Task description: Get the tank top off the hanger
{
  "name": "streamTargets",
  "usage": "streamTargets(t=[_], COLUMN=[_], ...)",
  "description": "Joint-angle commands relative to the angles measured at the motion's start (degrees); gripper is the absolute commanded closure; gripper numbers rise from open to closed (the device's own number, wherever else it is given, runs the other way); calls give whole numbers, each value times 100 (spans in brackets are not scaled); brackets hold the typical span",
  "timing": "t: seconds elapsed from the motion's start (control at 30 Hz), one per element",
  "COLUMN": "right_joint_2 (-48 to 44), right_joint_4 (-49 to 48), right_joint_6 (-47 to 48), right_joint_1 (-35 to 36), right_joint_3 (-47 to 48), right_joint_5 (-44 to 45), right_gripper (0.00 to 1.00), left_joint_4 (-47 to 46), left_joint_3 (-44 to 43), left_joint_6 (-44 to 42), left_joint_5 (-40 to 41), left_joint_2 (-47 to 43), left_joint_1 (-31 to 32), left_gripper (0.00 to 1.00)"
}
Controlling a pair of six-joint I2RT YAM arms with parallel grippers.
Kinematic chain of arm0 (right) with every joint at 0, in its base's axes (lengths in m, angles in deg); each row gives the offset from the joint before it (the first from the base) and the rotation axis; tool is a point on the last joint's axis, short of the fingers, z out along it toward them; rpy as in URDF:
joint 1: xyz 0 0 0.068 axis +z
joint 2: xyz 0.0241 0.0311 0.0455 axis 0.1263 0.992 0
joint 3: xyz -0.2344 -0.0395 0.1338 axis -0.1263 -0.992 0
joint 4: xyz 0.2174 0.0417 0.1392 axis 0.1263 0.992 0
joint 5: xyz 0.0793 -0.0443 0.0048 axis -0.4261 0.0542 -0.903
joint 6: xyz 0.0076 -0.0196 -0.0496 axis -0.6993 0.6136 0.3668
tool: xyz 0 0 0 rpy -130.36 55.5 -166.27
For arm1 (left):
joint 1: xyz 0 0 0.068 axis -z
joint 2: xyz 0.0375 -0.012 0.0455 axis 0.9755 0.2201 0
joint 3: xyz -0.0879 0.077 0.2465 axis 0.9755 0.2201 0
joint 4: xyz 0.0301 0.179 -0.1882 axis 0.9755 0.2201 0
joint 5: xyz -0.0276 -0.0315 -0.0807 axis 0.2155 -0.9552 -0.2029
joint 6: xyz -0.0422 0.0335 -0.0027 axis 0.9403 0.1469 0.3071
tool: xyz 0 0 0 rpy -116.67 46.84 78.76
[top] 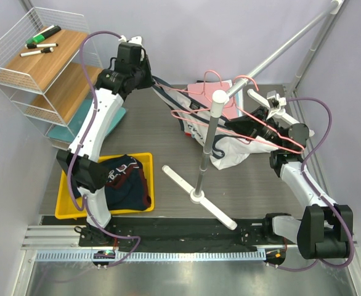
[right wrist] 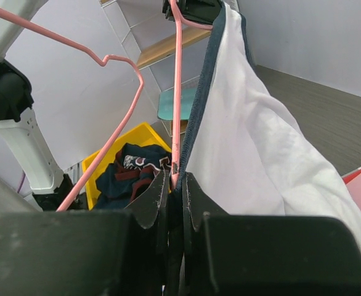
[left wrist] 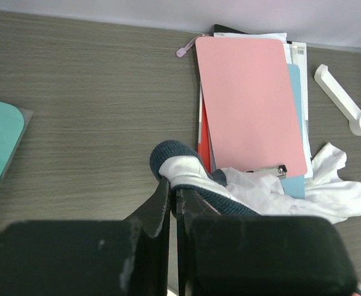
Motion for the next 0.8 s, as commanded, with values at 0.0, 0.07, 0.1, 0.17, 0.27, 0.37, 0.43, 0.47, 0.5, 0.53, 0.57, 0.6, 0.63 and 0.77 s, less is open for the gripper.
streamTargets(t=[0.0, 0.07, 0.1, 0.17, 0.27, 0.37, 0.43, 0.47, 0.5, 0.53, 0.57, 0.6, 0.63, 0.77], right_joint_2=[-91, -109, -109, -109, -135, -188, -241, -250, -250, -250, -250, -241, -215, -153], right_joint_4=[-928, -937, -928, -919, -945, -946, -945, -954, -946, -954, -946, -946, -946, -1007], right_joint_6=[-311, -293, -293, -284, -319, -346, -372, -372, -372, -381, -381, -381, -381, -355], right_joint_1=[-23, -23, -23, -23, -23, -23, -23, -23, -23, -23, -23, -23, -23, -23], right_joint_3=[-3, -3, -3, 14, 23, 23, 23, 23, 32, 32, 32, 32, 23, -21], right_joint_5=[27, 61, 79, 106, 150, 193, 237, 238, 246, 238, 238, 229, 211, 202], right_gripper=[99, 99, 99, 99, 99, 99, 99, 99, 99, 99, 99, 99, 99, 99], left_joint_4=[134, 152, 195, 205, 91, 11, 55, 81, 90, 90, 108, 108, 117, -14], left_joint_3=[-248, -161, -134, -3, 287, 446, 464, 464, 473, 481, 490, 499, 534, 806], left_joint_6=[-47, -56, -30, 5, 93, 155, 199, 208, 216, 225, 234, 234, 234, 147], left_joint_5=[567, 514, 496, 444, 400, 382, 364, 312, 268, 224, 171, 154, 119, 83], left_joint_2=[30, -14, -84, -181, -392, -497, -506, -506, -515, -524, -559, -576, -611, -945], left_joint_1=[-258, -249, -258, -258, -258, -267, -267, -267, -267, -258, -267, -267, -267, -267], left_gripper=[99, 98, 98, 97, 94, 87, 85, 85, 84, 84, 84, 84, 83, 71])
